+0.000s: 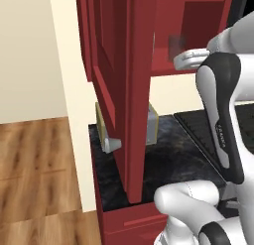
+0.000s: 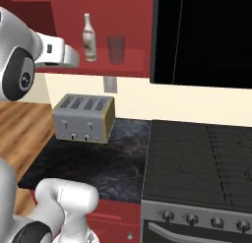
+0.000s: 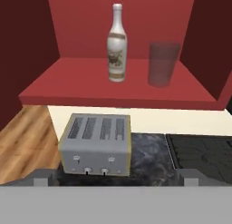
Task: There is a bowl on the dining counter. Grab a lemon wedge from the fridge and place it in the bowl. Then get the liquor bottle and glass cup from the cabinet and place them next to the bowl.
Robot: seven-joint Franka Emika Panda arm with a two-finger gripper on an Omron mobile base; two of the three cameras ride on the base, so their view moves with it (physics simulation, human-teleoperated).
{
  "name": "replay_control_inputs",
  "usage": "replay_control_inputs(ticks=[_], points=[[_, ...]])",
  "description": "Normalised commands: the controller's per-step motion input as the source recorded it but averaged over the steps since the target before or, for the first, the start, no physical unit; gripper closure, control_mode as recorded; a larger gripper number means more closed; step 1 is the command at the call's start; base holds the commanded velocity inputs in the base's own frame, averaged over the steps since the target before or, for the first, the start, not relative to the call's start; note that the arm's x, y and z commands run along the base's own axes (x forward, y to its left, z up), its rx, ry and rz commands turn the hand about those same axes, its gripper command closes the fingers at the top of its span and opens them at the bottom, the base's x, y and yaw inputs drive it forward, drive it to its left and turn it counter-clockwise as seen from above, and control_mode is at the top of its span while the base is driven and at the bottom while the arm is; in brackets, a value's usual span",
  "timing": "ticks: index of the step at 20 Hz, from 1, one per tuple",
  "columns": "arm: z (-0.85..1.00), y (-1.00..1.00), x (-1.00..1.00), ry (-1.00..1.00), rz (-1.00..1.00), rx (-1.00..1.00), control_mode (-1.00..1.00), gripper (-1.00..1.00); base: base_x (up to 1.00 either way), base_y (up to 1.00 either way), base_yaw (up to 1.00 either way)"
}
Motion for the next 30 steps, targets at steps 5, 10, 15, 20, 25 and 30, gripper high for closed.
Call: replay_control_inputs(ticks=[5,10,15,20,25,30], points=[[0.05,0.11,0.33,-0.19,0.0,0.0,-1.0,-1.0,0.0,0.0,0.0],[0.0,0.27,0.52,-0.11,-0.04,0.0,-1.0,-1.0,0.0,0.0,0.0],[0.15,0.14,0.73,-0.01,-0.07,0.0,-1.0,-1.0,0.0,0.0,0.0],[0.3,0.15,0.71,0.0,-0.1,0.0,-1.0,-1.0,0.0,0.0,0.0],[0.14,0.04,0.58,0.0,-0.09,0.0,-1.0,-1.0,0.0,0.0,0.0],[0.0,0.0,0.68,0.06,-0.06,0.0,-1.0,-1.0,0.0,0.0,0.0]])
